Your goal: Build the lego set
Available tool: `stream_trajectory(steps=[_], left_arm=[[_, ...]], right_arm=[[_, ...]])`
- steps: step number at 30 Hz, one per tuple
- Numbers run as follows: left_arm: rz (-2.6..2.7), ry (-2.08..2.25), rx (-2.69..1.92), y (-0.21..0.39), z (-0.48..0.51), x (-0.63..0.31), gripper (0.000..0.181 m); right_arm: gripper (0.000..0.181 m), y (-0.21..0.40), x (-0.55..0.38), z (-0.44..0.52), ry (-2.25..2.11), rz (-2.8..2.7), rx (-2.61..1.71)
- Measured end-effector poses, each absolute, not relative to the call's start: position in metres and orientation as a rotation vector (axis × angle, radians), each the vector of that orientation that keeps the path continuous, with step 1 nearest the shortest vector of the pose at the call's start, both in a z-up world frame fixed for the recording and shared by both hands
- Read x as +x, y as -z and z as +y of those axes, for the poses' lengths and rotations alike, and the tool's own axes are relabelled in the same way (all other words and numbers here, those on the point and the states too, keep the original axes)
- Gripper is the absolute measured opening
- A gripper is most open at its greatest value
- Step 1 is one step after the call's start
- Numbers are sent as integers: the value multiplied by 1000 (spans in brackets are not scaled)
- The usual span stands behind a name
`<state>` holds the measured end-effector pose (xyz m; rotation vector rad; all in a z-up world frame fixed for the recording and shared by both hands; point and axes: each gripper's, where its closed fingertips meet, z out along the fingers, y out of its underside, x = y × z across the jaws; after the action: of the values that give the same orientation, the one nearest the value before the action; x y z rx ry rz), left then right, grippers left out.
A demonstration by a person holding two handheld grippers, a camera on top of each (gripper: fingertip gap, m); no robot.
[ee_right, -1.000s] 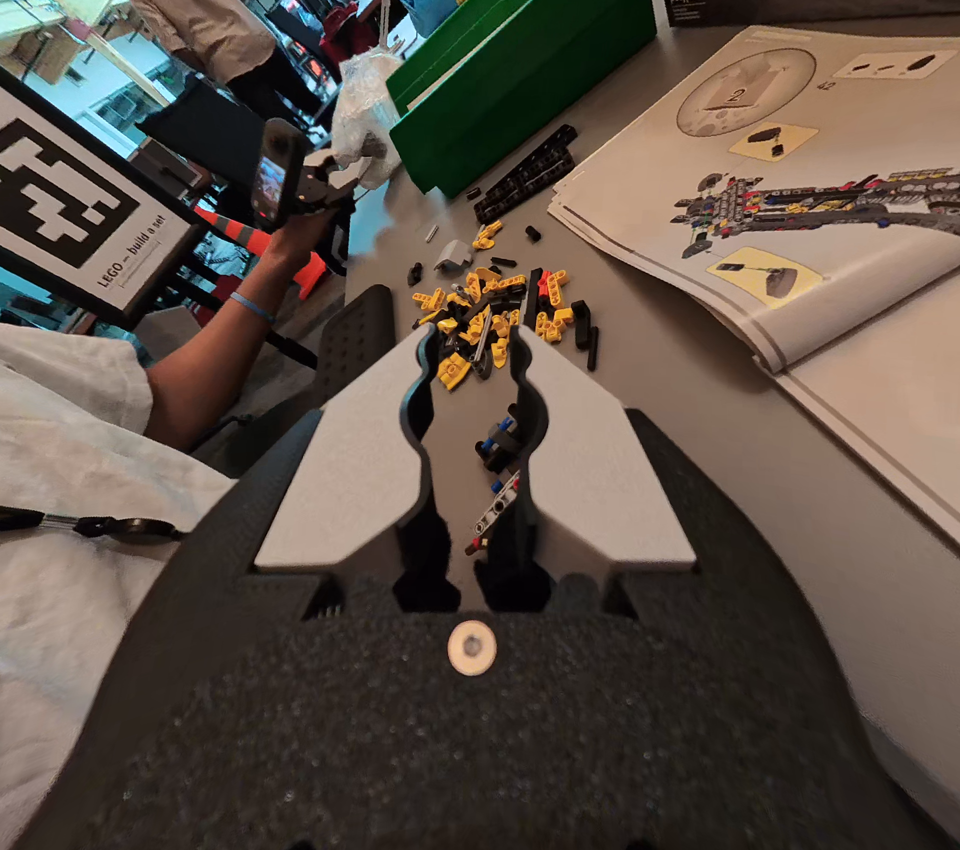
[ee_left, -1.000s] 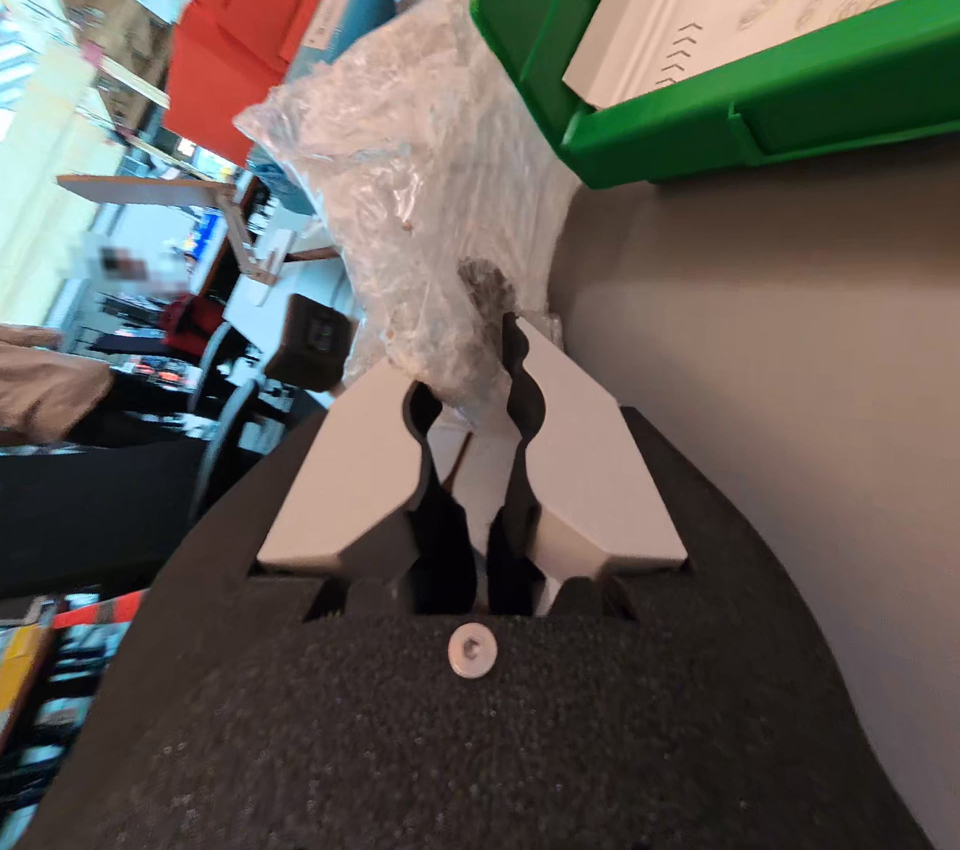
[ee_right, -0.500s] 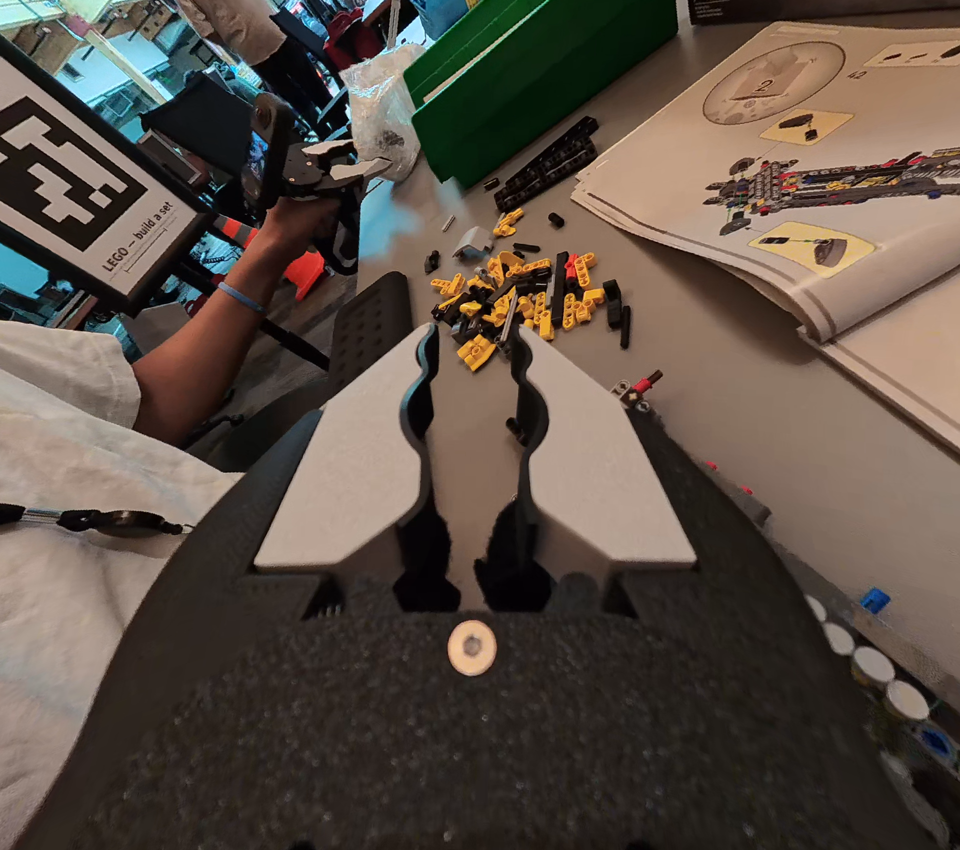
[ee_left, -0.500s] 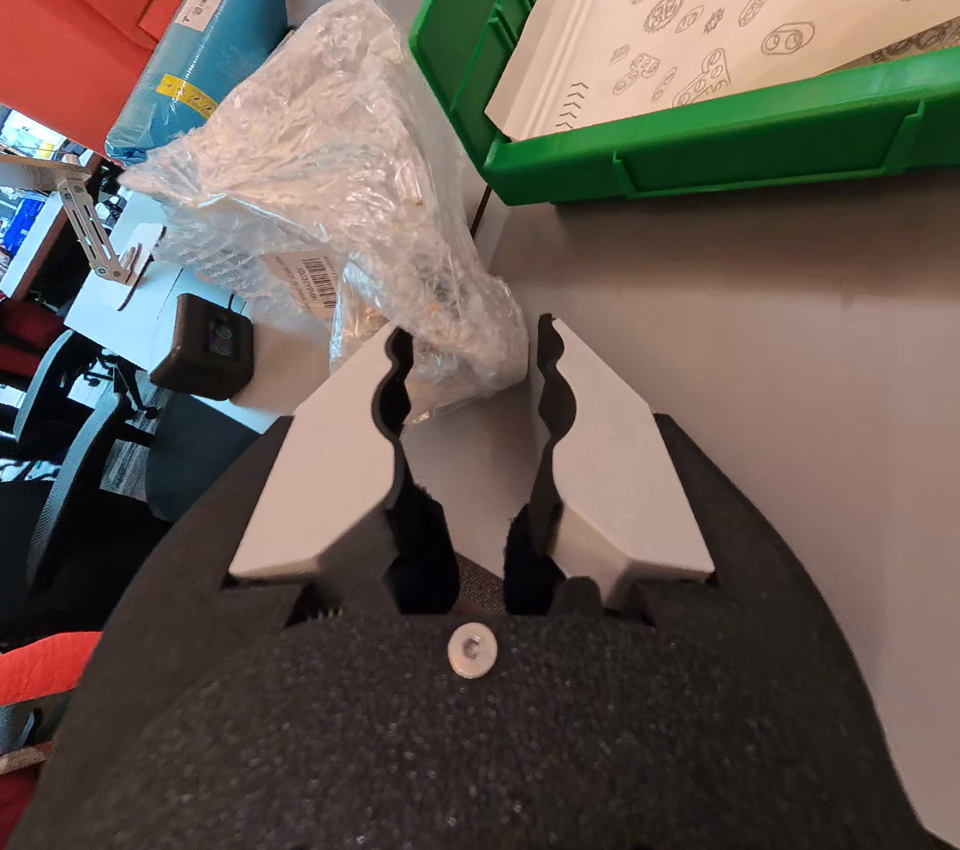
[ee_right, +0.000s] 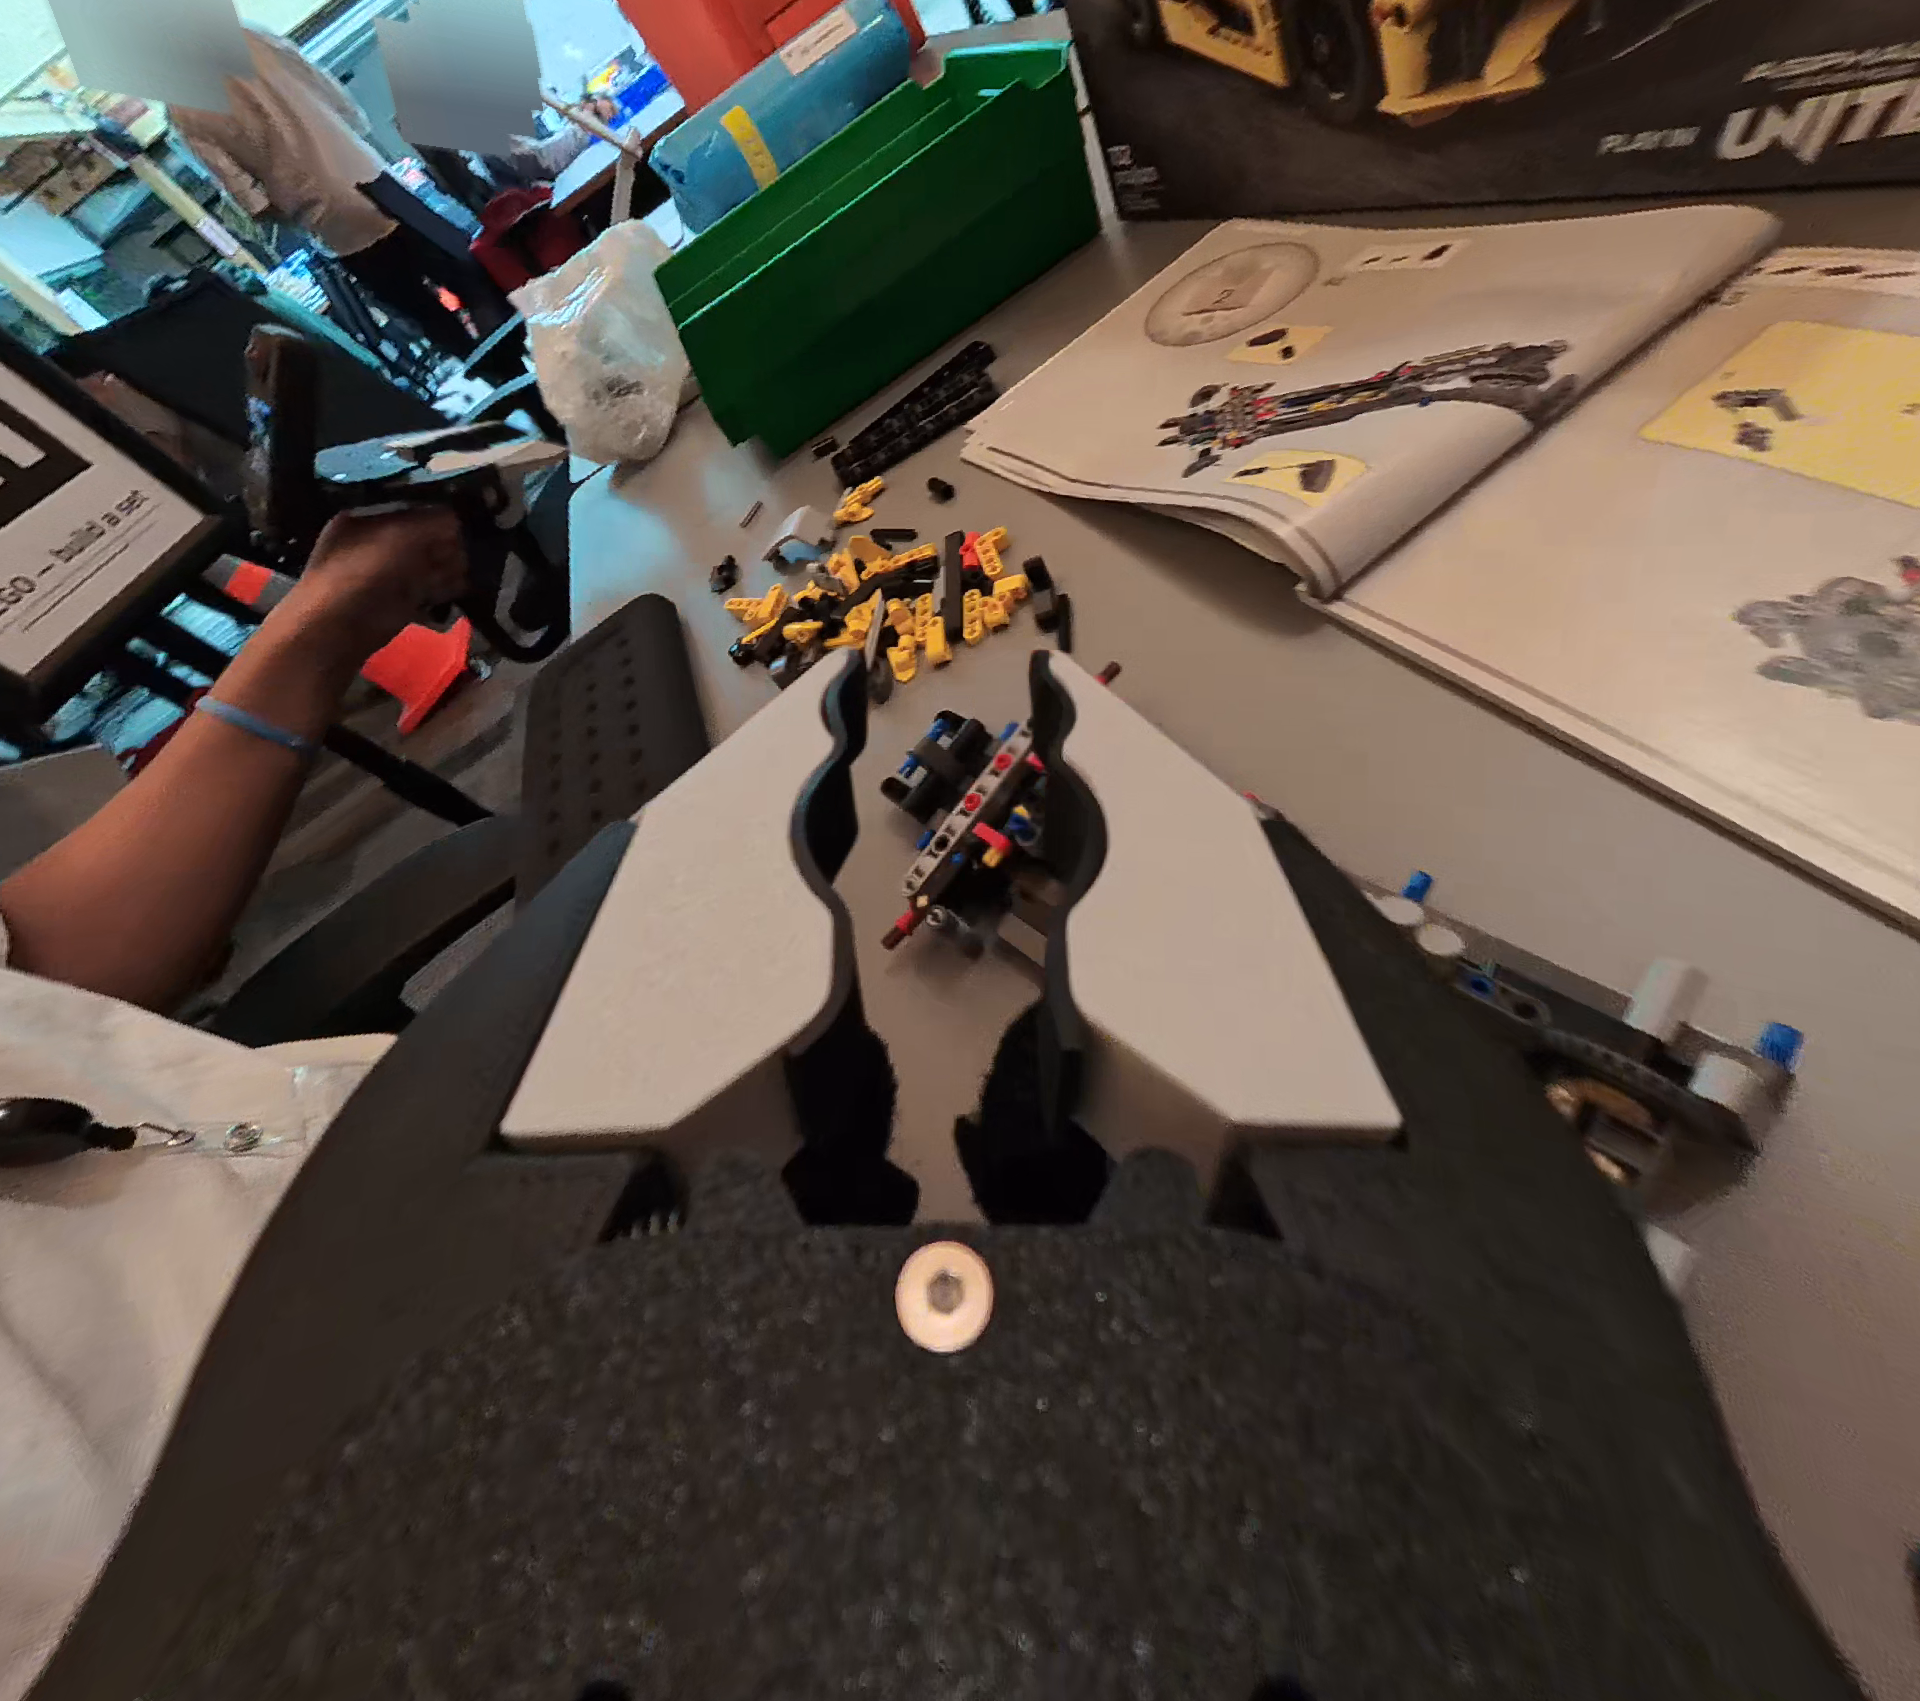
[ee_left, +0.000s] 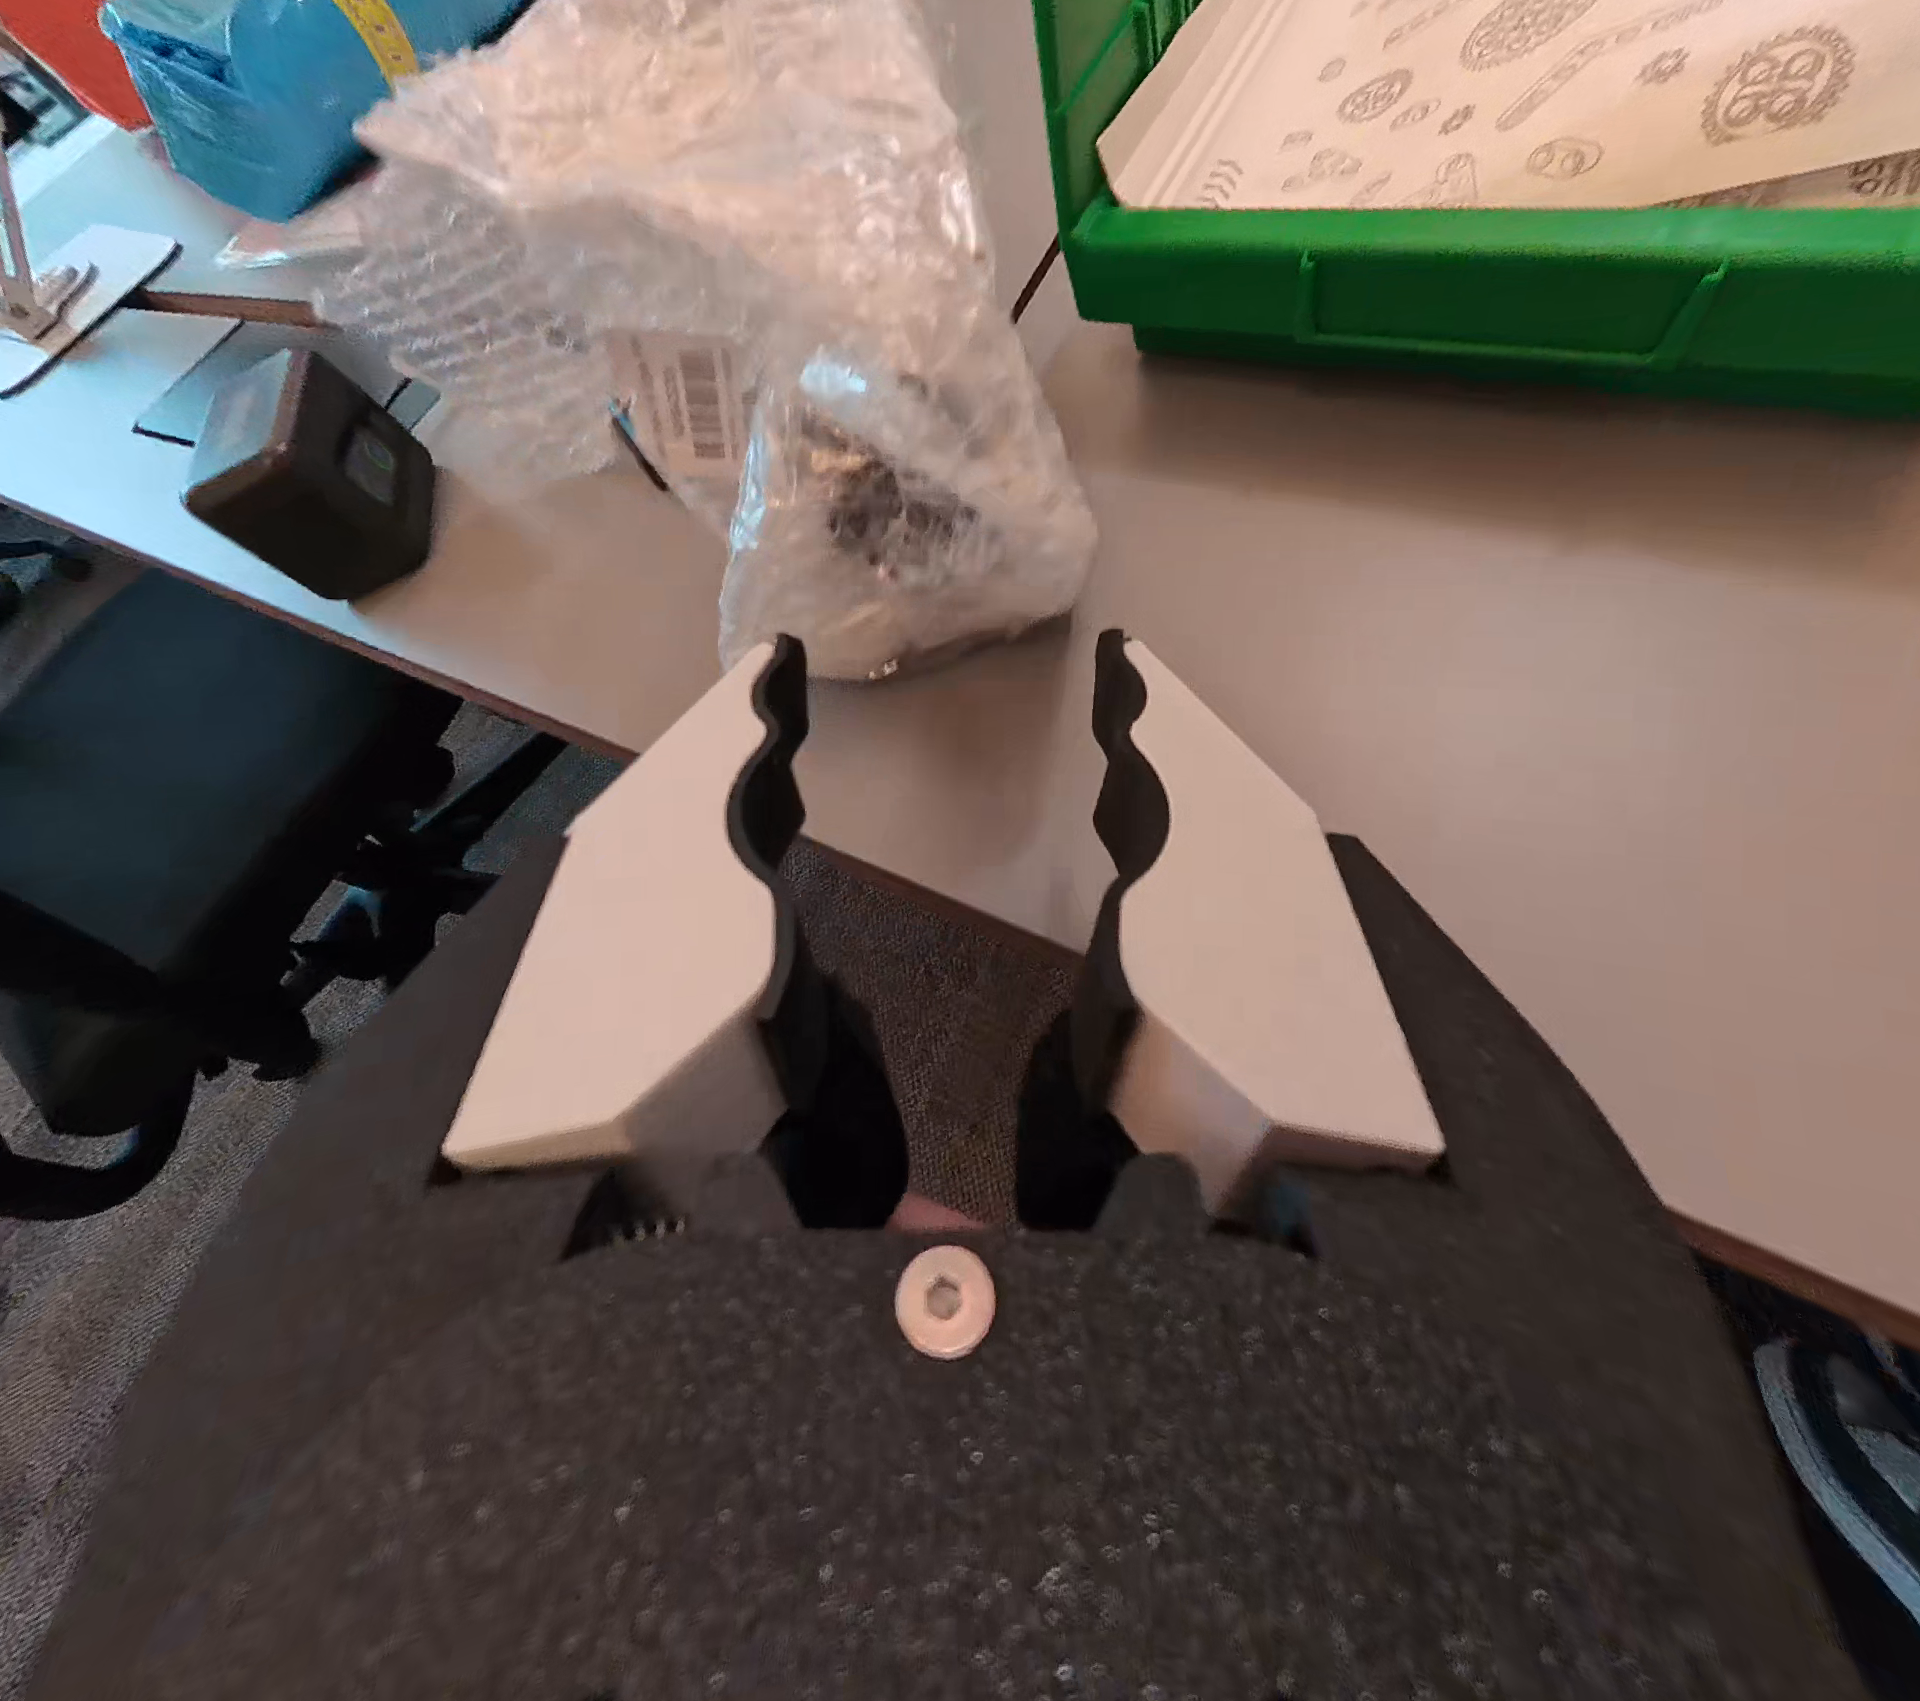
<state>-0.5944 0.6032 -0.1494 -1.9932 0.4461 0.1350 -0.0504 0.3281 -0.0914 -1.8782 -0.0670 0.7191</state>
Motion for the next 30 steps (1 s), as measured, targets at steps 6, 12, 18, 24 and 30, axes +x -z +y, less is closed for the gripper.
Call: stream_trajectory(steps=[6,12,18,24,30], left_arm=[[444,-59,-1979,139,582,-582,51],[324,404,-2090,127,535,-500,49],[864,822,-2059,92,440,-288,62],[1129,778,-1758,87,394,-170,51],[1102,796,-1625,104,368,-172,47]], right_arm=[[41,97,-1,310,-457,38,-1811],[41,105,40,295,-271,171,-1763],[36,105,51,287,-103,182,-1714],[35,101,39,287,-70,100,-1700],[32,102,30,284,-127,105,-1727]])
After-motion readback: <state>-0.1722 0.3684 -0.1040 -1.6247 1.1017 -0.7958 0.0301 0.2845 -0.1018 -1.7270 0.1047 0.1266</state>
